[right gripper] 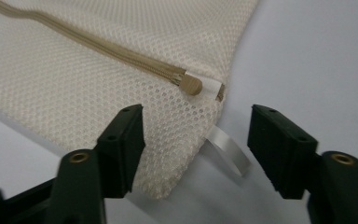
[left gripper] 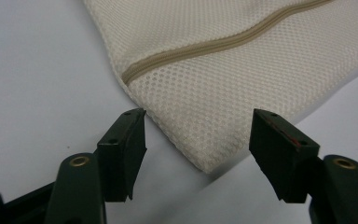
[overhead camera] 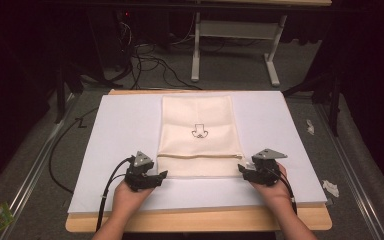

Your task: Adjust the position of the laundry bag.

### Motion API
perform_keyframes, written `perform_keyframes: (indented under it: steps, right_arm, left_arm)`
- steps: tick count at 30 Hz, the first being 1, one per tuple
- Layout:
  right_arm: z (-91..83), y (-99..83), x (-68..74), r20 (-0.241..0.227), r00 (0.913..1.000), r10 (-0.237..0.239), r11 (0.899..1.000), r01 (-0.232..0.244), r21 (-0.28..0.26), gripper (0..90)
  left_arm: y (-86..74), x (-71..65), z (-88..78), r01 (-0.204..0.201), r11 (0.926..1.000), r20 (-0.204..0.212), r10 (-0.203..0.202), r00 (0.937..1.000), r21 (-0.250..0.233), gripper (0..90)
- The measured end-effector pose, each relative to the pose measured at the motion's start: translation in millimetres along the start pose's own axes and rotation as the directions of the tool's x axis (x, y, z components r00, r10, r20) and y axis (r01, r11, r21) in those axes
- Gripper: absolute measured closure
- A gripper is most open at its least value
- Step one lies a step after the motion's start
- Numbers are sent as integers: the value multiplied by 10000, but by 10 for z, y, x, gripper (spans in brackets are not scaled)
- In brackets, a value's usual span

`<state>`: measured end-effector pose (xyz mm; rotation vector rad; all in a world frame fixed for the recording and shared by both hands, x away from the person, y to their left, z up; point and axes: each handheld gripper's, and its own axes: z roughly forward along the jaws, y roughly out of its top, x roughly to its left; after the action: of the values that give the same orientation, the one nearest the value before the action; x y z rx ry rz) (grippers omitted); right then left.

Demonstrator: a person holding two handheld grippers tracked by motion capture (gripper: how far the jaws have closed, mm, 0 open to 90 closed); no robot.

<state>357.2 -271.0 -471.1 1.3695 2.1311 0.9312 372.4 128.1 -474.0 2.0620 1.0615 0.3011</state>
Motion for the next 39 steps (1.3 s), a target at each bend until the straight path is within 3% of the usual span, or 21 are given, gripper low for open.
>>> perform_keyframes:
  steps: [4, 7, 8, 10, 11, 14, 16, 25, 30, 35, 39]
  right_arm:
    - [76, 24, 13, -140, 9999, -12, 9992, 18, 390, 433]
    - [95, 16, 33, -230, 9996, -174, 9986, 185, 504, 490]
    - [88, 16, 34, -302, 9993, -242, 9984, 257, 501, 548]
    - [83, 14, 41, -310, 9991, -290, 9982, 305, 509, 575]
    - [71, 14, 56, -397, 9983, -432, 9976, 452, 515, 663]
    - [53, 7, 75, -376, 9968, -701, 9962, 719, 501, 768]
    - [36, 1, 80, -335, 9955, -882, 9947, 898, 496, 830]
    - [-67, -84, 77, -655, 9934, -940, 9938, 976, 539, 858]
    - [-158, -157, 100, -782, 9915, -1036, 9922, 1086, 618, 858]
    - [-286, -248, 144, -859, 9887, -1231, 9889, 1294, 730, 857]
    - [-404, -346, 167, -1044, 9882, -1123, 9892, 1211, 820, 857]
  left_arm:
    - [3, -1, 79, -72, 9998, -50, 73, 10000, 189, 392]
    - [14, -31, 109, -243, 9996, -370, 247, 9990, 123, 459]
    - [16, -39, 109, -333, 9993, -413, 339, 9986, 162, 516]
    - [12, -56, 111, -458, 9988, -491, 465, 9977, 151, 570]
    - [8, -73, 97, -582, 9981, -440, 590, 9973, 189, 627]
    - [5, -118, 83, -748, 9968, -317, 757, 9966, 278, 775]
    - [5, -149, 73, -889, 9952, -253, 899, 9956, 398, 820]
    - [-40, -194, 3, -990, 9933, 97, 986, 9951, 598, 839]
    - [-107, -270, -80, -977, 9921, 494, 940, 9943, 789, 837]
    - [-164, -345, -152, -1147, 9887, 764, 1075, 9913, 968, 837]
    - [-226, -445, -222, -1312, 9850, 1006, 1201, 9876, 1120, 837]
